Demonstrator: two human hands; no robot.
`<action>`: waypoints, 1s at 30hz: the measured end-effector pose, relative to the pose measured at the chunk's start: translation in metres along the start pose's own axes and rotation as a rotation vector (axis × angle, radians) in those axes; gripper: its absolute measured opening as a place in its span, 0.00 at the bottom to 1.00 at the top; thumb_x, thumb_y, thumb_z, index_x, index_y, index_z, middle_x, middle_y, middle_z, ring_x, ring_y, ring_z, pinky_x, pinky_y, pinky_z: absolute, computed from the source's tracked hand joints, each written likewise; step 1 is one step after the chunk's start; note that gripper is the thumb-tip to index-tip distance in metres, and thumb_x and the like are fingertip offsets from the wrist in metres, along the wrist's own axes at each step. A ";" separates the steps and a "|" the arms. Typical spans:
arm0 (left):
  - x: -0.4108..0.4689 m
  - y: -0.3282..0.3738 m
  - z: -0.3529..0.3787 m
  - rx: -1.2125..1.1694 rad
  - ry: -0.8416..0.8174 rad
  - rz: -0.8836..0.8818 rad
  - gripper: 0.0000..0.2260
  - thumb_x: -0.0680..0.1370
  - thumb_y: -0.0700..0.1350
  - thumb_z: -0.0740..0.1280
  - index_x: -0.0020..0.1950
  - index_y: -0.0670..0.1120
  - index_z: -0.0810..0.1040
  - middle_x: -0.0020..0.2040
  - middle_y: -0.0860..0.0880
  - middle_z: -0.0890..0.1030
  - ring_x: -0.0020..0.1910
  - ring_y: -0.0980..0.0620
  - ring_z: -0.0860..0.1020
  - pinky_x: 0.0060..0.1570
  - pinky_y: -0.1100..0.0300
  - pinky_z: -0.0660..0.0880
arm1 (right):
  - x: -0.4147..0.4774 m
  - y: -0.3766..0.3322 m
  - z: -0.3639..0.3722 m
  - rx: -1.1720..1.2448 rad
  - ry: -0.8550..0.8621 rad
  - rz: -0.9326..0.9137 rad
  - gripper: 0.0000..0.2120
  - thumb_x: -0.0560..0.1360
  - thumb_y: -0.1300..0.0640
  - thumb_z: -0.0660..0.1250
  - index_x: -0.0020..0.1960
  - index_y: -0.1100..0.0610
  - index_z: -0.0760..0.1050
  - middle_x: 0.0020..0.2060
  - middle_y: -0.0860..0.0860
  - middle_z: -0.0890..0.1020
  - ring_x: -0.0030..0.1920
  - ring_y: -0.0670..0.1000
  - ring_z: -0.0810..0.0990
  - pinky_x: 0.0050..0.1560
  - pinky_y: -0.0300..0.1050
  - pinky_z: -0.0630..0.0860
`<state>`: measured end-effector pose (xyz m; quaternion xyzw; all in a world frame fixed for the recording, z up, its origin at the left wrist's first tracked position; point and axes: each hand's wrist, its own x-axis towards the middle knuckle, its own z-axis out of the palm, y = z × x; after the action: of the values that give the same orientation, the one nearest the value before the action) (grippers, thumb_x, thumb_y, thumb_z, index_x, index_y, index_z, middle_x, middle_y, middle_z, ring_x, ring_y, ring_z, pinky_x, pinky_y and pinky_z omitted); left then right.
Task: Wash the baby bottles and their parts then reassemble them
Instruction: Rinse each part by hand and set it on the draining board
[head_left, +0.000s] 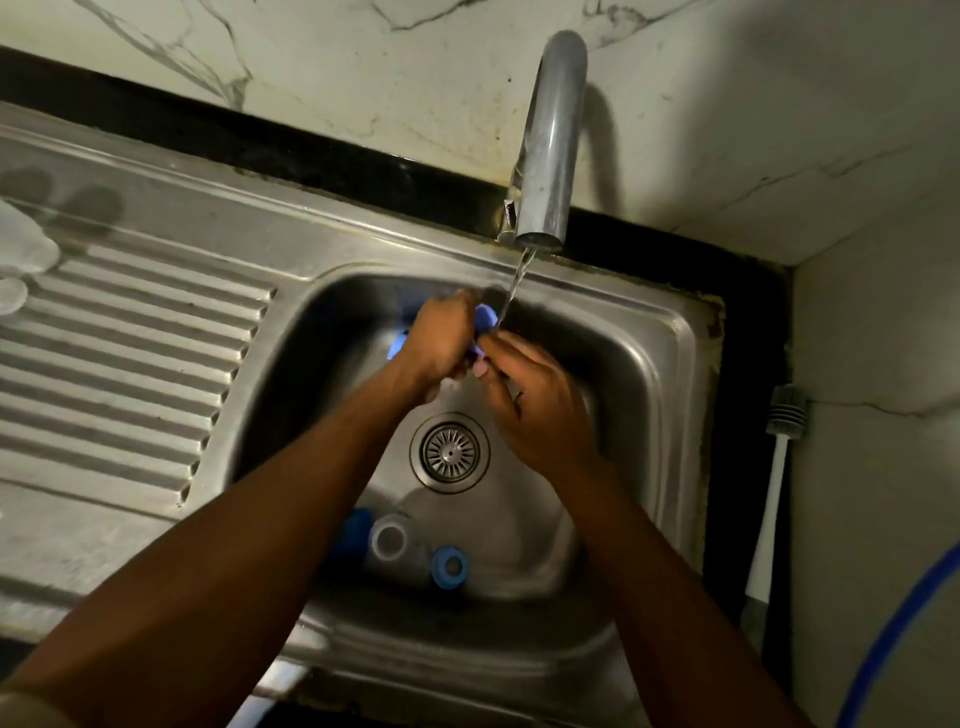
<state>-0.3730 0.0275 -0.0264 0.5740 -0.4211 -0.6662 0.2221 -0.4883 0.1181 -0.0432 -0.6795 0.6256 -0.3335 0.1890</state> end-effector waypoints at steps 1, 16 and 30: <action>-0.001 0.000 -0.005 0.055 -0.081 -0.084 0.17 0.85 0.48 0.51 0.44 0.44 0.74 0.29 0.47 0.71 0.23 0.55 0.64 0.23 0.65 0.57 | 0.001 0.008 -0.001 -0.113 -0.024 -0.086 0.16 0.82 0.55 0.60 0.64 0.59 0.79 0.61 0.55 0.82 0.61 0.49 0.77 0.64 0.43 0.69; -0.010 -0.003 0.002 0.035 -0.018 0.080 0.17 0.84 0.42 0.53 0.44 0.36 0.77 0.28 0.48 0.77 0.24 0.54 0.72 0.25 0.65 0.68 | -0.018 0.002 0.015 -0.021 0.101 0.011 0.17 0.82 0.53 0.63 0.65 0.60 0.79 0.59 0.56 0.83 0.59 0.52 0.82 0.60 0.46 0.78; -0.018 -0.001 0.003 -0.105 -0.183 0.175 0.18 0.86 0.48 0.57 0.58 0.32 0.75 0.38 0.38 0.75 0.32 0.46 0.72 0.33 0.54 0.69 | 0.018 -0.020 0.008 0.914 0.225 0.687 0.11 0.81 0.64 0.64 0.62 0.64 0.78 0.34 0.54 0.79 0.28 0.43 0.74 0.26 0.34 0.68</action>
<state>-0.3712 0.0434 -0.0165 0.4594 -0.4528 -0.7150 0.2695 -0.4686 0.1017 -0.0316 -0.2475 0.6189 -0.5596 0.4926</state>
